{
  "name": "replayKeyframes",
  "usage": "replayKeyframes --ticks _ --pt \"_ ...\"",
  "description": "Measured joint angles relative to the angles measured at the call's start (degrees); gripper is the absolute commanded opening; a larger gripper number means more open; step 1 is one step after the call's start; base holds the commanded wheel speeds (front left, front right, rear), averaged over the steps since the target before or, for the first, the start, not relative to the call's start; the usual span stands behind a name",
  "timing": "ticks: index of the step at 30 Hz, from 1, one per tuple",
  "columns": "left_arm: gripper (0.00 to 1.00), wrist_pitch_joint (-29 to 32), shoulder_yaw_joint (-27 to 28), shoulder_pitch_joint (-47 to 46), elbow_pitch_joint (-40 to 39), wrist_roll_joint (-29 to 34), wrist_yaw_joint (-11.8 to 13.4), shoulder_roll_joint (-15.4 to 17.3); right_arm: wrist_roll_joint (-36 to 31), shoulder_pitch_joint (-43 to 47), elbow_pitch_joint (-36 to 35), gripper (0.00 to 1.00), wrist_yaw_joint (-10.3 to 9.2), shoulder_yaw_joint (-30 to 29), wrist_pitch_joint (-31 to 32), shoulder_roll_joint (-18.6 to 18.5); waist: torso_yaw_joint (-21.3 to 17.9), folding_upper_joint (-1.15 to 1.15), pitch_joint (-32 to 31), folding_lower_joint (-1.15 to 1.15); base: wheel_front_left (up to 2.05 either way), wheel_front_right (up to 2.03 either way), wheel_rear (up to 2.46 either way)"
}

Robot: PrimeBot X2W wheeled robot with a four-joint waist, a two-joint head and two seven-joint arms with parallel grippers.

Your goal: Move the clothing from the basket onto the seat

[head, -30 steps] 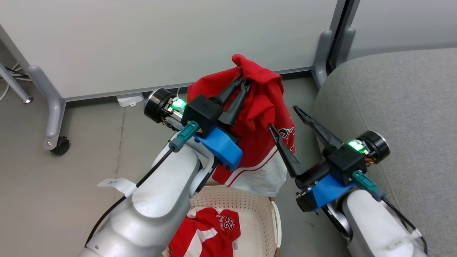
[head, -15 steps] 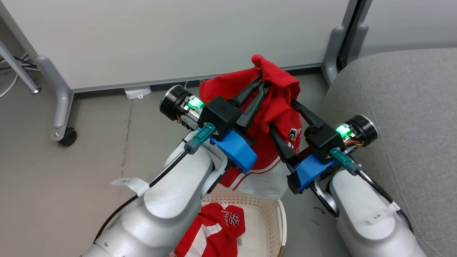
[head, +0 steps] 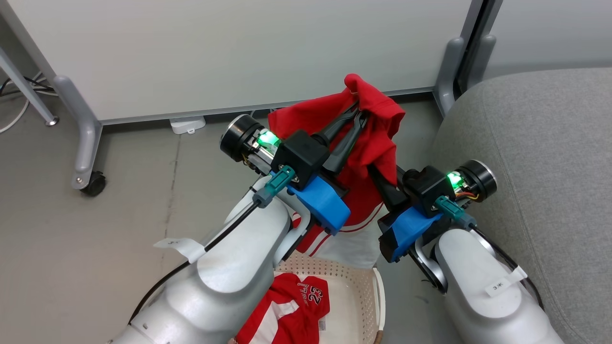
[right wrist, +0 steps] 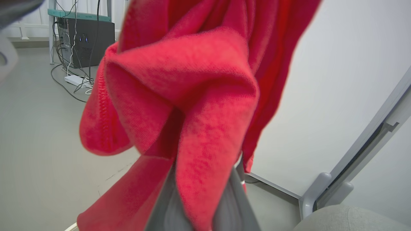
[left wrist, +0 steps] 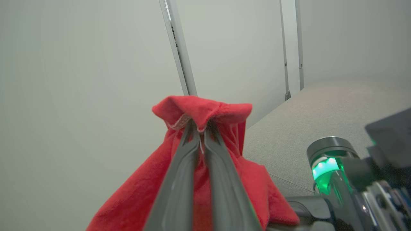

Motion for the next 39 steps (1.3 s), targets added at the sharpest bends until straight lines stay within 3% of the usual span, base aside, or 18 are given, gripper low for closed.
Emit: replayKeyframes --ticks 23,24,25,39 --pt "0.00 -0.01 0.02 -0.09 0.67 -0.97 0.40 -0.05 2.31 0.25 -0.62 0.00 0.00 0.27 0.00 0.16 -0.56 0.00 0.14 0.00 0.00 0.00 0.00" --pt "0.18 -0.01 0.11 -0.09 0.69 -1.16 0.49 -0.04 2.41 0.27 -0.63 0.00 0.00 0.32 0.00 0.16 -0.58 0.00 0.15 0.00 0.00 0.00 0.00" --pt "1.00 -0.01 0.12 -0.09 0.73 -1.15 0.63 -0.04 2.44 0.28 -0.66 0.00 0.00 0.33 0.00 0.18 -0.61 0.00 0.17 0.00 0.00 0.00 0.00" --pt "1.00 -0.02 0.03 0.20 1.67 -1.00 1.32 -0.07 3.75 1.19 -1.30 0.00 0.00 -3.02 0.00 0.22 -0.96 0.00 0.50 0.00 0.00 0.00 0.00"
